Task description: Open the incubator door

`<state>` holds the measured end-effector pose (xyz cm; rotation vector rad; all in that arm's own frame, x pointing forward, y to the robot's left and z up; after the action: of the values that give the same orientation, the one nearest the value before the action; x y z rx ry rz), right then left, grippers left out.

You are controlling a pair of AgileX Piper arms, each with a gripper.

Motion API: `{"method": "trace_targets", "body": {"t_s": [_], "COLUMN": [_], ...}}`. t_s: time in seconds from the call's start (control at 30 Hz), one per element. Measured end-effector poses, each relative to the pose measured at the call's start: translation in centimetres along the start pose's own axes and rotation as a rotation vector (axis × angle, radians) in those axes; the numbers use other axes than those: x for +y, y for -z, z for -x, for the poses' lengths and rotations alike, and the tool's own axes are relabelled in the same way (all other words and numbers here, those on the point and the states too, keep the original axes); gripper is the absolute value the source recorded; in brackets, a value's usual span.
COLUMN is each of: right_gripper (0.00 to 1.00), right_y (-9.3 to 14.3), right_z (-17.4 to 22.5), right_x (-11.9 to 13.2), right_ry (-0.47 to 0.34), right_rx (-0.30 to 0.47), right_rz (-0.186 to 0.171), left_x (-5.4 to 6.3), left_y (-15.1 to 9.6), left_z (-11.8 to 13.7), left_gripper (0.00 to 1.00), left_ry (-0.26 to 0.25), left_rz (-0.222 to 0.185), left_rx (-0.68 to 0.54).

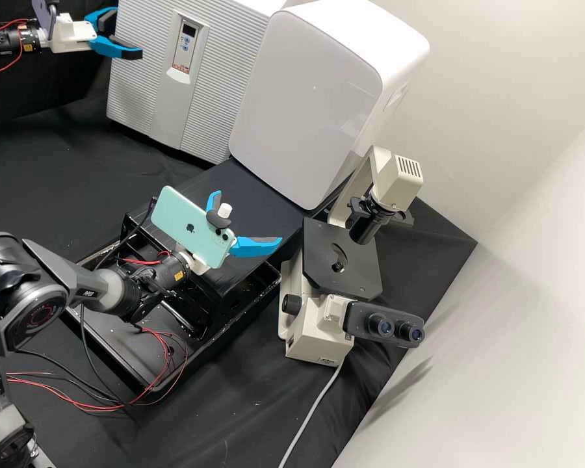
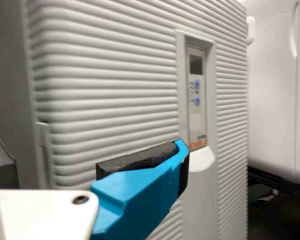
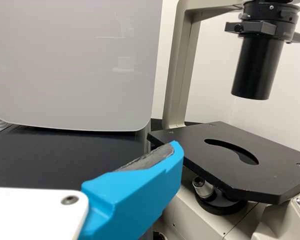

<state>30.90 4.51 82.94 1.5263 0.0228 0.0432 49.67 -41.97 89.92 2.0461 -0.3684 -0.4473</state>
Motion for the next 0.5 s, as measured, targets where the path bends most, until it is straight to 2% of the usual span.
{"method": "trace_targets", "body": {"t_s": [0.13,0.4,0.5], "right_gripper": [1.0,1.0,1.0], "right_y": [0.0,0.0,0.0], "right_z": [0.0,0.0,0.0], "right_x": [0.0,0.0,0.0], "right_ry": [0.0,0.0,0.0], "right_rx": [0.0,0.0,0.0], "right_rz": [0.0,0.0,0.0], "left_x": [-1.1,-1.1,-1.4], "left_y": [-0.6,-1.0,-1.2], "left_z": [-0.8,-1.2,-1.2], "left_gripper": [1.0,1.0,1.0], "left_ry": [0.007,-0.01,-0.018], "left_rz": [0.026,0.051,0.079], "left_rx": [-0.017,-0.006,0.004]}}
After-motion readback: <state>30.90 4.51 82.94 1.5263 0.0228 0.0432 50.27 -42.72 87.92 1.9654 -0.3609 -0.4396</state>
